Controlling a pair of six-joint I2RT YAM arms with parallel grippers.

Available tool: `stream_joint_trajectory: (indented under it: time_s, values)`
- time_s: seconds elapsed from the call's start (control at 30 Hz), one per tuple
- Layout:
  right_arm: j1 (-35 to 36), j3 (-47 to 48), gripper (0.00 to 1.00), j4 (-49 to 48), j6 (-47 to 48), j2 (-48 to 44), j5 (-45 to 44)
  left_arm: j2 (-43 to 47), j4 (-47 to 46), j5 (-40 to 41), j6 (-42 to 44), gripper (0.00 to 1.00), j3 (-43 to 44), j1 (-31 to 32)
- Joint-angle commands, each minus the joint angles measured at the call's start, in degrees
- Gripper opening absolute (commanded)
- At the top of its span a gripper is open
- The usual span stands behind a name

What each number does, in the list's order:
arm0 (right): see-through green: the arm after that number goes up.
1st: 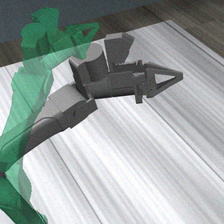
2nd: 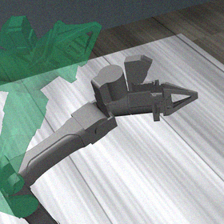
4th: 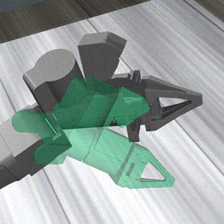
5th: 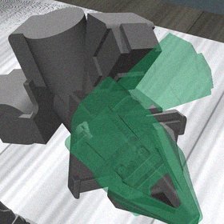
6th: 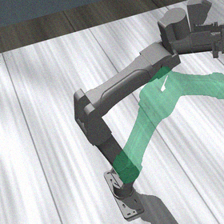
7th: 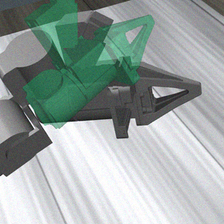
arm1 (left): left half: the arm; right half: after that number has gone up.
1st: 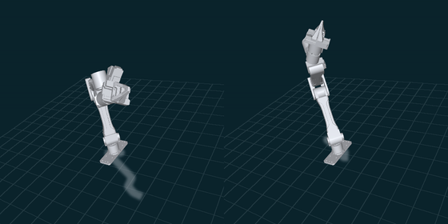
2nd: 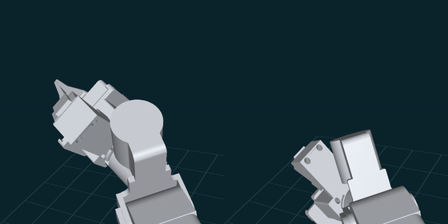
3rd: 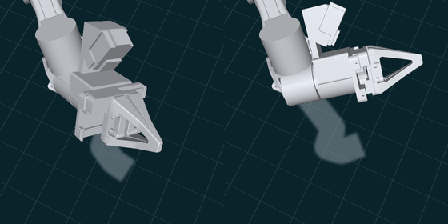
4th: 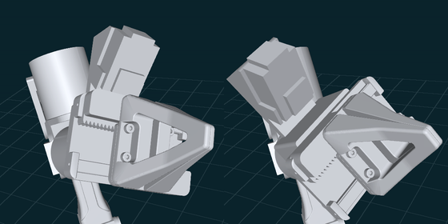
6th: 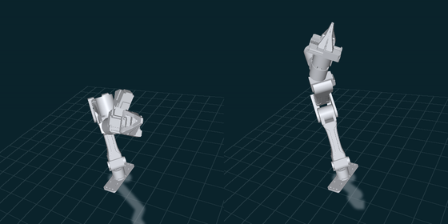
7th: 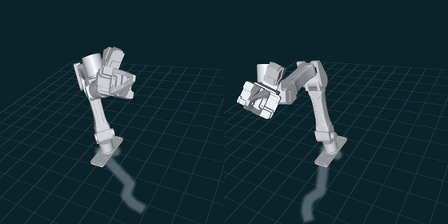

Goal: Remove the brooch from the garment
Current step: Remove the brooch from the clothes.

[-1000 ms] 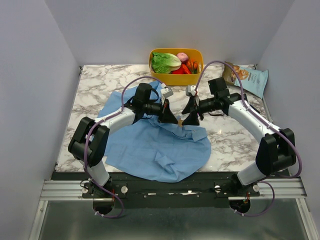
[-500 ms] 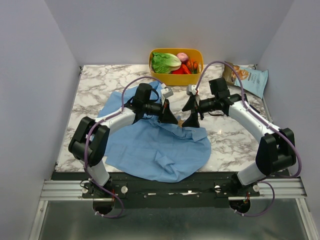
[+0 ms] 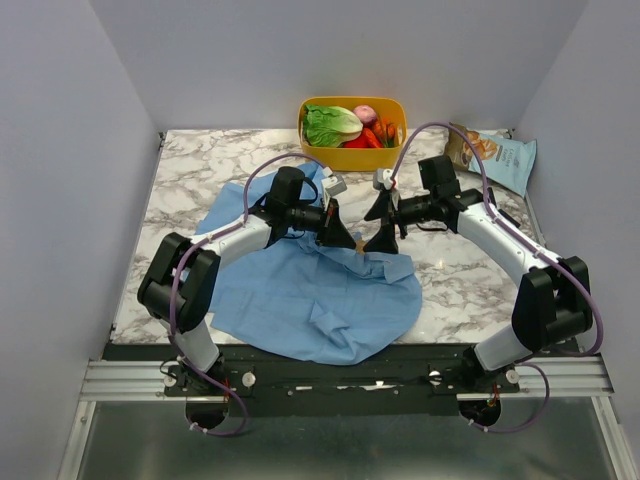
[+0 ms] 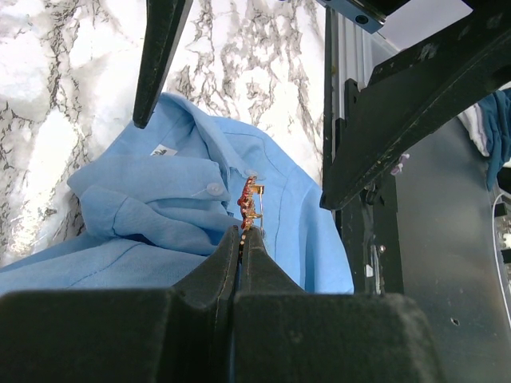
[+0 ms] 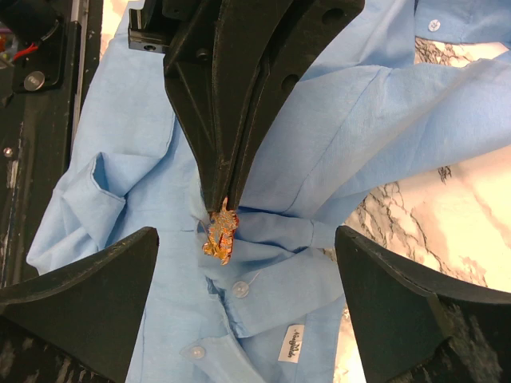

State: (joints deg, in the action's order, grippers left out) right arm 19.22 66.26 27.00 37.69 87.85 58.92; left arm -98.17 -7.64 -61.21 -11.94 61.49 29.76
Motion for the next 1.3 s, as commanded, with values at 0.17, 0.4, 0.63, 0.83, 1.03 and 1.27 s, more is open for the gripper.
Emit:
stream_joint_trajectory:
  time_s: [0.17,0.4,0.63,0.83,1.03,1.27]
  values:
    - [0.11,-0.43,0.9,-1.08,-0.78,1.35,-2.31,-0.44,-1.41,-2.33,-0.36,0.0,0.91,0.12]
    - [0.2,-0.08,0.83,-1.16,-1.57,3.02,-3.1,-0.53,-2.12,-2.69,-0.97,0.0,0.65,0.12]
    - [0.29,0.62,0.67,0.94,-0.43,3.82,-1.7,-0.62,-2.47,-2.69,-1.24,0.0,0.64,0.12]
    - [1.34,1.06,0.58,2.44,1.15,4.17,-1.43,-0.71,-2.47,-2.69,-1.33,0.0,0.73,0.12]
    - [2.13,1.33,0.54,3.05,1.95,4.34,-2.23,-0.88,-2.47,-2.69,-1.5,0.0,0.73,0.12]
    - [2.13,1.33,0.47,3.14,2.12,4.08,-2.49,-1.06,-2.47,-2.69,-1.5,0.0,0.73,0.12]
